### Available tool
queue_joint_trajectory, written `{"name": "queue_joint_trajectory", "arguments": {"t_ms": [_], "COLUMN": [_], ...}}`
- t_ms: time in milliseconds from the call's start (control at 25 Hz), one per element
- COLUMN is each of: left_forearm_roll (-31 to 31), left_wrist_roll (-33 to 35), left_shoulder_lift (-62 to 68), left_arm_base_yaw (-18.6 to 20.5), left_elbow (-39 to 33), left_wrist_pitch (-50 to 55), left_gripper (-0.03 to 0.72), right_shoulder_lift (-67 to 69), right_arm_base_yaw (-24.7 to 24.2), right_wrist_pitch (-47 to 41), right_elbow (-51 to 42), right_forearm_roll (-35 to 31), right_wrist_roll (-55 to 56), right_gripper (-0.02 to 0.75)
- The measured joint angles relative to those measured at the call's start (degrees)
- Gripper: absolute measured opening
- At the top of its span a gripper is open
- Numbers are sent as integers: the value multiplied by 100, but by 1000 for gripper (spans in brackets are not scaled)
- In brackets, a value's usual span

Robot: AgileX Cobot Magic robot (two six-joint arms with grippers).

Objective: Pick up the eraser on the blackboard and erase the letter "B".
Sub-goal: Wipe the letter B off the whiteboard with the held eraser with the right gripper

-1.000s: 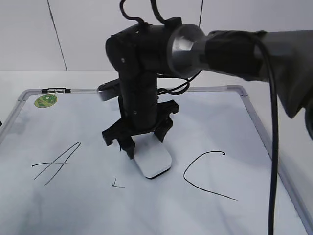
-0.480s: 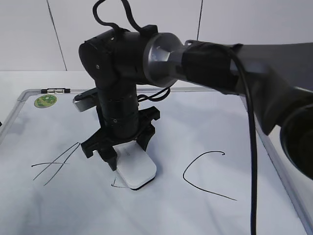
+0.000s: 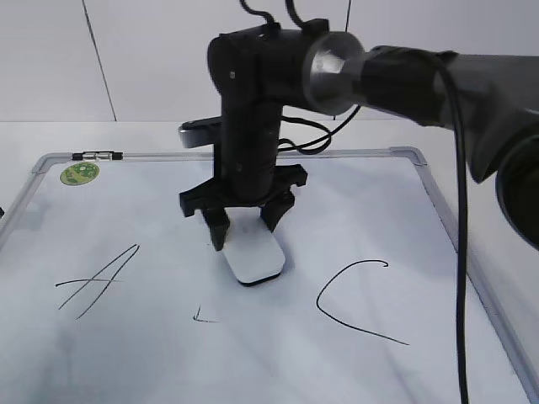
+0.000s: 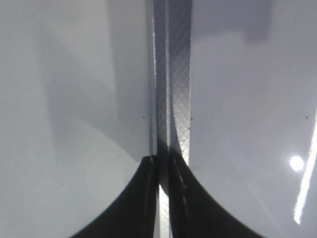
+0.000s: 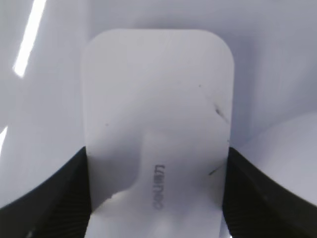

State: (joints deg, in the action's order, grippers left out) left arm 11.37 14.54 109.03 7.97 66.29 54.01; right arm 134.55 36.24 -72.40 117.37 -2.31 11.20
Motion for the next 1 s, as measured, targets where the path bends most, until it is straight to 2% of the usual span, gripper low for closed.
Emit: {"name": "queue_joint_trajectory", "arguments": {"t_ms": [160, 360, 640, 840, 1000], "left_forearm_roll": [0, 0, 0, 0, 0], "left_wrist_roll": [0, 0, 0, 0, 0], "left_shoulder_lift": [0, 0, 0, 0, 9], "left_arm_base_yaw": [0, 0, 0, 0, 0], "left_elbow": [0, 0, 0, 0, 0], "left_wrist_pitch": [0, 0, 4, 4, 4], "left_gripper": [34, 34, 34, 34, 34], "right_shoulder_lift": [0, 0, 16, 25, 25], "right_arm_base_yaw": [-366, -305, 342, 949, 1104], "right_wrist_pitch": [63, 65, 77, 87, 87], "right_elbow": [12, 12, 12, 12, 12], "right_forearm_roll": [11, 145, 666, 493, 388], "right_wrist_roll": [10, 0, -150, -172, -218], "right_gripper": [515, 515, 515, 515, 515]}}
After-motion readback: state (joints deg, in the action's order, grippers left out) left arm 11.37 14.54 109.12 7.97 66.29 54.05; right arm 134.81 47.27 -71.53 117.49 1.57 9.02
